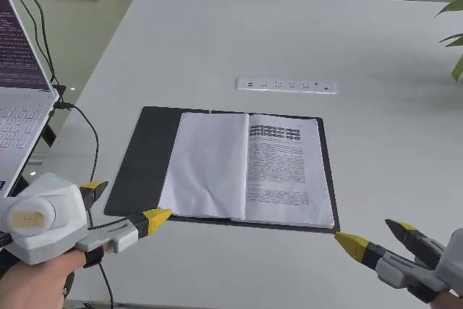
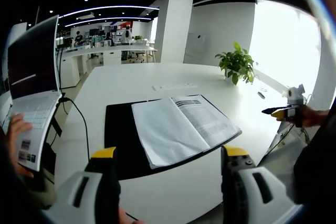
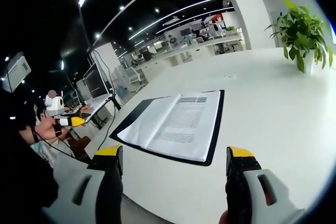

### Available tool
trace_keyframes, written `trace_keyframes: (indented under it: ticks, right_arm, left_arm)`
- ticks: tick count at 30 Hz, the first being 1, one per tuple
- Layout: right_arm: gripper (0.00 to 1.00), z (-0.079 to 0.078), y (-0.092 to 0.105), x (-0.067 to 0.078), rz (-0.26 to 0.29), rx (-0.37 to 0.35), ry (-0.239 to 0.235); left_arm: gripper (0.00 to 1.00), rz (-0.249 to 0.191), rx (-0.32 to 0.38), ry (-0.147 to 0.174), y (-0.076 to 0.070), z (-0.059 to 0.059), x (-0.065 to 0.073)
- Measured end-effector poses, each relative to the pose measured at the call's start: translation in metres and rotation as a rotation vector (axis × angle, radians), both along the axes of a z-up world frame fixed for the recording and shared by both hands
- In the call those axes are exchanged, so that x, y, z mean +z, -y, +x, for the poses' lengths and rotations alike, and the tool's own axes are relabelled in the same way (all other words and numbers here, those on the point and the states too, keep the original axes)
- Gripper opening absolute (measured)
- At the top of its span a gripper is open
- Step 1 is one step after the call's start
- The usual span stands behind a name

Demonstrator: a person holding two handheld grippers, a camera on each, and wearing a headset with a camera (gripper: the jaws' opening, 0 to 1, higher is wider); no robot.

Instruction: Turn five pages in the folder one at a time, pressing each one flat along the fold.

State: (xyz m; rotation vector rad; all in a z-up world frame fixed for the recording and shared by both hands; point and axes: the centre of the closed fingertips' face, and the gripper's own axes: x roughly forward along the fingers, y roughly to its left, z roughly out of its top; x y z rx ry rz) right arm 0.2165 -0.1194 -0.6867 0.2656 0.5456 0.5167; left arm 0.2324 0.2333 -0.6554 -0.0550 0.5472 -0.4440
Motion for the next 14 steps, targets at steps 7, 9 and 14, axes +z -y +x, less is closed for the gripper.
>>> trace_keyframes:
  ticks: [7, 9, 14]
  right_arm:
    - [0.81, -0.0024, -0.0008, -0.0015, -0.019, 0.006, 0.0]
    - [0.82, -0.0028, -0.0016, -0.0005, -0.022, 0.008, 0.001]
    - [0.82, -0.003, -0.0021, 0.0007, -0.028, 0.013, 0.001]
  left_arm:
    - [0.8, -0.003, 0.002, 0.008, 0.001, -0.0008, 0.001]
    - [0.8, -0.004, 0.005, 0.008, 0.0003, -0.0008, 0.0005]
    - [0.8, -0.009, 0.005, 0.008, -0.0001, -0.0007, 0.0005]
